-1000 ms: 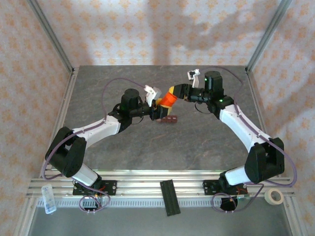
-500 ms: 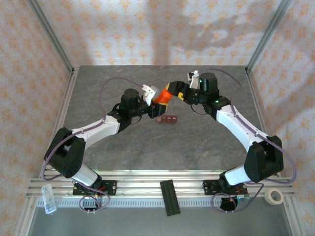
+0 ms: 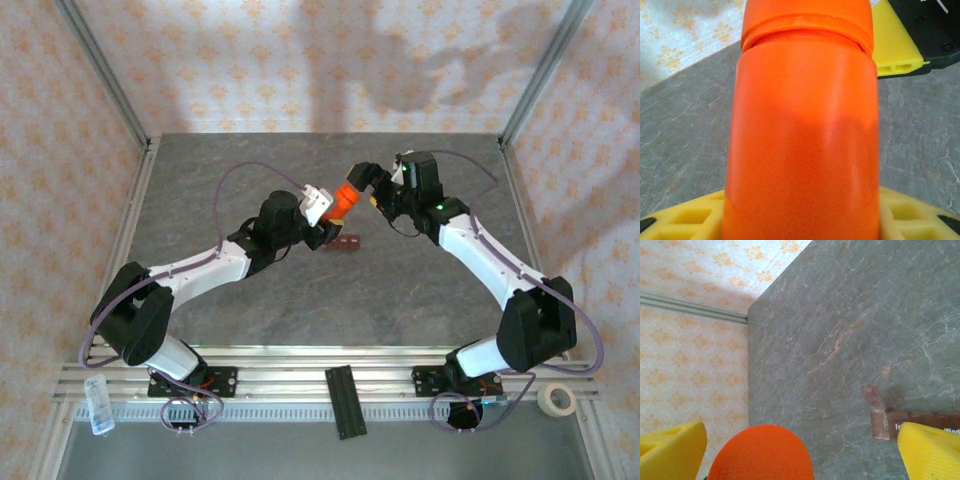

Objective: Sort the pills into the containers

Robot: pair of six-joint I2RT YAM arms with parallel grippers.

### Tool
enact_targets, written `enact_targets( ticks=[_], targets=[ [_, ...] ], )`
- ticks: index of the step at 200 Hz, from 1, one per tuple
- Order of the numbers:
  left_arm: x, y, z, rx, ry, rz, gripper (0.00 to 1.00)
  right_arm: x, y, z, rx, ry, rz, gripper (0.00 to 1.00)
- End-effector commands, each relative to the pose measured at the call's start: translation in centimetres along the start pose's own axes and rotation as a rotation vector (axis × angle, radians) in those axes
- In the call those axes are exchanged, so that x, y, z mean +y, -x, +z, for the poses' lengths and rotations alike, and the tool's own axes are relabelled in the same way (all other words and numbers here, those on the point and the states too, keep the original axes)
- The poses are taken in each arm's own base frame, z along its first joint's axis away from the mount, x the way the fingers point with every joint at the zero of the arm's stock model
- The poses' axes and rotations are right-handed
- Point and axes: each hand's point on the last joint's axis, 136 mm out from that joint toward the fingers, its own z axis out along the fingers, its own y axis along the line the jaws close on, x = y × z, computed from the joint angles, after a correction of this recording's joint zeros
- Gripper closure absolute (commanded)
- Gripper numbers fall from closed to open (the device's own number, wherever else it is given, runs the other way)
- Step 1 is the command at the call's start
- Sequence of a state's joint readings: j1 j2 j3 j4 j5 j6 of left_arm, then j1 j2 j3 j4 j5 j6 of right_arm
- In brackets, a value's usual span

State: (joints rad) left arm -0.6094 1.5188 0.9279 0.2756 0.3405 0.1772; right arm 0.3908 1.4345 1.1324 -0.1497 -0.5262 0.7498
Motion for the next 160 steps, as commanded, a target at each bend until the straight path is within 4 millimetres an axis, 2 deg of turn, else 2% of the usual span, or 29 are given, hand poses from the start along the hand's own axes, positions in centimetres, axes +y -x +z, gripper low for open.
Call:
enact_targets(
  ticks=[1, 104, 123, 160],
  targets=[
    [0.6, 1.4, -0.2, -0.027, 0.045, 0.053, 1.00, 0.8, 0.4, 0.4, -0.019, 0.014, 0.026, 0.04],
    [-0.1, 1.2, 0.2, -0.016, 0.023, 0.058, 1.00, 3.4, -1.1, 1.0, 0.034, 0.083, 0.002, 0.22],
    [-0.1, 1.1, 0.2, -0.016, 0.022, 0.059, 1.00, 3.7, -1.2, 0.9, 0.038, 0.089, -0.001, 0.29],
    [-0.2, 1.3, 0.3, -0.020, 0.020, 0.056, 1.00, 3.8, -1.5, 0.8, 0.047, 0.096, -0.003, 0.50]
  ],
)
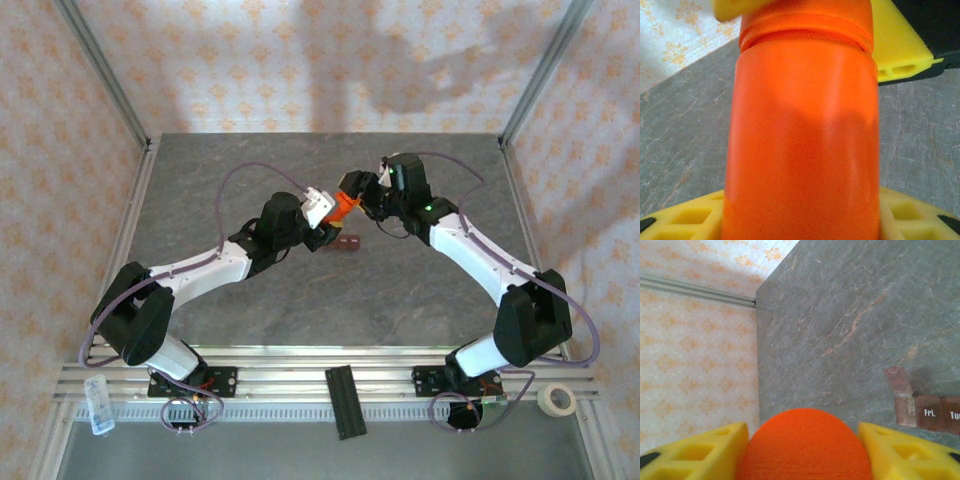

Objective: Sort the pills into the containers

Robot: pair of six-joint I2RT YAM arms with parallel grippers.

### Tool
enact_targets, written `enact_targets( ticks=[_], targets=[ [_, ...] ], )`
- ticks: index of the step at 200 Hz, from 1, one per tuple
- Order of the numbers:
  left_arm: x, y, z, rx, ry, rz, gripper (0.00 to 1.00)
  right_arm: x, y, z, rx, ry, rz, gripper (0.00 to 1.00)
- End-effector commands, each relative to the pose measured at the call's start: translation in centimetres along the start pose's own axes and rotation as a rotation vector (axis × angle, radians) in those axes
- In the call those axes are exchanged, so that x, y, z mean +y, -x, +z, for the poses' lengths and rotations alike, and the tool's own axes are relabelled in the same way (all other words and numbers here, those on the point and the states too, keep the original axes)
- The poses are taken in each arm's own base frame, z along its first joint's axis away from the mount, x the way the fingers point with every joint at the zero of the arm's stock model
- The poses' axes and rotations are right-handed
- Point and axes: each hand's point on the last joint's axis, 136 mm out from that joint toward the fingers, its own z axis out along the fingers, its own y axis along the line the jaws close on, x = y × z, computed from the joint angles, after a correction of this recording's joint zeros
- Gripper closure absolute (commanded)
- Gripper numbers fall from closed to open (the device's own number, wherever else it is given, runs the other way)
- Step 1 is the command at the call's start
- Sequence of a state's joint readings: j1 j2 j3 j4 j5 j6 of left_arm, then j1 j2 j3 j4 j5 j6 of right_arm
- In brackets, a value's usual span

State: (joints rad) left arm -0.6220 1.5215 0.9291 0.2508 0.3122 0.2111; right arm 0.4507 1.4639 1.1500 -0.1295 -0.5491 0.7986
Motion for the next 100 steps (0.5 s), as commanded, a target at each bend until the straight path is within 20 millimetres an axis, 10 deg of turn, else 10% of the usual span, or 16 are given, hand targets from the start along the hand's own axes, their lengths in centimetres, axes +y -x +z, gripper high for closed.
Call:
enact_targets(
  ticks=[1, 100],
  targets=[
    [0.0, 1.9, 0.1, -0.049, 0.008, 0.020, 1.00, 2.1, 0.7, -0.4, -0.016, 0.058, -0.023, 0.50],
    [-2.2, 4.4, -2.2, -0.147, -0.249, -0.138, 1.00, 4.0, 3.4, -3.2, -0.108, 0.216, -0.377, 0.66]
  ],
)
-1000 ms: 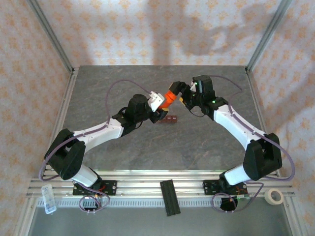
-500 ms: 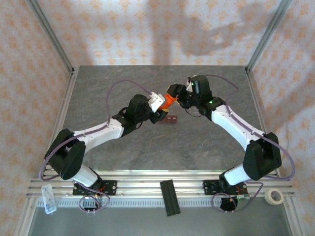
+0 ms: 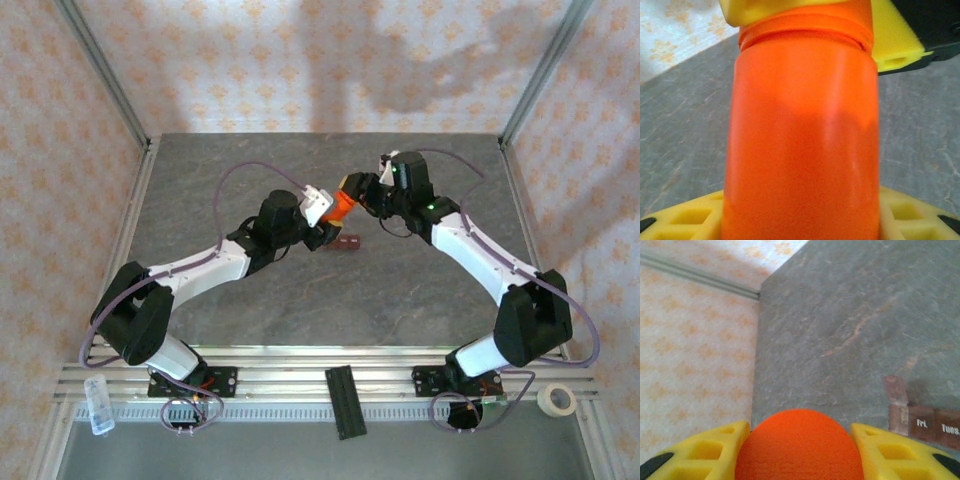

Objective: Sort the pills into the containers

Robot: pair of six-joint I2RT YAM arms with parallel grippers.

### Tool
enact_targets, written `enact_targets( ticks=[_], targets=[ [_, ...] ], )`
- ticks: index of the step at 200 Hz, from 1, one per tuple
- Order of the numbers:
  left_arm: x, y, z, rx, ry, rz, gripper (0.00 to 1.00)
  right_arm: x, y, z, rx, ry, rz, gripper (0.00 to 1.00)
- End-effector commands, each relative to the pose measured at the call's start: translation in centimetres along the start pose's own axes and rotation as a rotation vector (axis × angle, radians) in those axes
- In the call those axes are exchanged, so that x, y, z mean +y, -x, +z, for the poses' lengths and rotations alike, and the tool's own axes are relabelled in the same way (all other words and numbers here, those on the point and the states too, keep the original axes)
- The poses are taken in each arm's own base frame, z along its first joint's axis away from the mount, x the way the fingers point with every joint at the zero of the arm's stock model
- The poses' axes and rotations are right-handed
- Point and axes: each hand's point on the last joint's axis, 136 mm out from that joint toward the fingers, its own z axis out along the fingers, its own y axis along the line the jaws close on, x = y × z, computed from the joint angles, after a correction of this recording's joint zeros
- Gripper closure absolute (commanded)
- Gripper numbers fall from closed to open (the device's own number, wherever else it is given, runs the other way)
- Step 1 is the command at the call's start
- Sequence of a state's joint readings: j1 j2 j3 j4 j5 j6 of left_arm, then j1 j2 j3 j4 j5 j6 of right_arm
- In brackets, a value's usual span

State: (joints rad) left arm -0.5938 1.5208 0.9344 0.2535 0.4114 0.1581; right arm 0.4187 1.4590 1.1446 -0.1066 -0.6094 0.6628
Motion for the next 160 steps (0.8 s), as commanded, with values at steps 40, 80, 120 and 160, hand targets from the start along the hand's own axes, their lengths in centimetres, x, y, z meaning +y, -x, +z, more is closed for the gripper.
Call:
enact_targets(
  ticks=[40, 80, 120, 160],
  targets=[
    [-3.8, 5.0, -3.5, -0.190, -0.357, -0.200, 1.00, 4.8, 5.0, -4.2, -0.136, 0.307, -0.399, 0.69],
    [-4.4, 5.2, -3.9, -0.195, -0.415, -0.227, 1.00, 4.8, 6.1, -4.2, -0.145, 0.316, -0.352, 0.71],
    [-3.9, 6.0, -4.0, -0.238, -0.439, -0.264, 1.00, 4.6, 5.8, -4.2, -0.153, 0.360, -0.292, 0.70],
    [-2.5, 5.9, -3.2, -0.219, -0.347, -0.244, 1.00, 4.5, 5.5, -4.2, -0.139, 0.332, -0.196, 0.66]
  ],
)
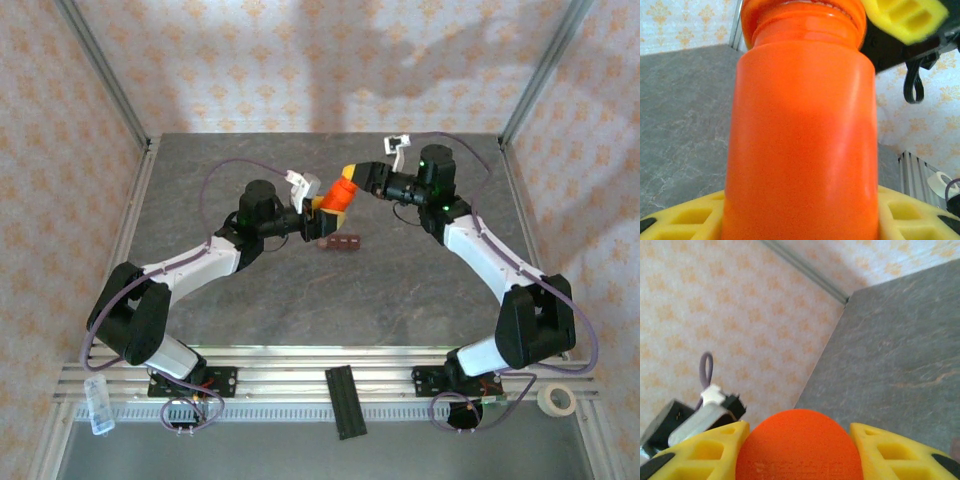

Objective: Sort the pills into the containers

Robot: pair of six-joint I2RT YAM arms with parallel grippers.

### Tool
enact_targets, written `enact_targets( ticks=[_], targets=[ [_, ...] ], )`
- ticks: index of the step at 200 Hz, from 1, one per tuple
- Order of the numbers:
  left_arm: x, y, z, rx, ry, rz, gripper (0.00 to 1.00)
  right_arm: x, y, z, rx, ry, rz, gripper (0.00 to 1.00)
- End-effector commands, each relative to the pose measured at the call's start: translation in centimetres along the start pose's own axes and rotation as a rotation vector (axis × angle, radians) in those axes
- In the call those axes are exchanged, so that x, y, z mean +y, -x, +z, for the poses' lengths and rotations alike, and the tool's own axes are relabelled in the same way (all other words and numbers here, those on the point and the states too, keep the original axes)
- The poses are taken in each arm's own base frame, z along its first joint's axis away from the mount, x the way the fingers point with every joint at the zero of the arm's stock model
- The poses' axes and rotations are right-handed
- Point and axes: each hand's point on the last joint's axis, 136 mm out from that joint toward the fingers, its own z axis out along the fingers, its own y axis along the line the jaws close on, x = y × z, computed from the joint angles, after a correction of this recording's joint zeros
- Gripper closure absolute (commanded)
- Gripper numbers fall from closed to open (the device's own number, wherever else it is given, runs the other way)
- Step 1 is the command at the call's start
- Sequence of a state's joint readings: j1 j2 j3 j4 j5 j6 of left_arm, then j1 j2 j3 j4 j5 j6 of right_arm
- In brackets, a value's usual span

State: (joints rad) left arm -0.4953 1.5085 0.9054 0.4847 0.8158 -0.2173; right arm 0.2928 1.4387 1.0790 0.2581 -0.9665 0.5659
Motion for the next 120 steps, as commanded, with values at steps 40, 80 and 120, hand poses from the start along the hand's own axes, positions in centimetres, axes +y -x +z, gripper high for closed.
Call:
enact_targets(
  ticks=[40, 80, 120],
  targets=[
    [0.6, 1.5, -0.2, -0.016, 0.067, 0.111, 1.00, -0.9, 1.5, -0.7, -0.092, -0.163, 0.012, 0.64],
    [1.1, 1.0, -0.7, -0.016, 0.108, 0.124, 1.00, -7.3, 1.7, -3.6, -0.175, -0.491, 0.086, 0.63],
    [2.6, -0.3, -1.8, -0.017, 0.210, 0.140, 1.00, -15.2, -1.4, -6.5, -0.122, -0.826, 0.106, 0.61]
  ],
)
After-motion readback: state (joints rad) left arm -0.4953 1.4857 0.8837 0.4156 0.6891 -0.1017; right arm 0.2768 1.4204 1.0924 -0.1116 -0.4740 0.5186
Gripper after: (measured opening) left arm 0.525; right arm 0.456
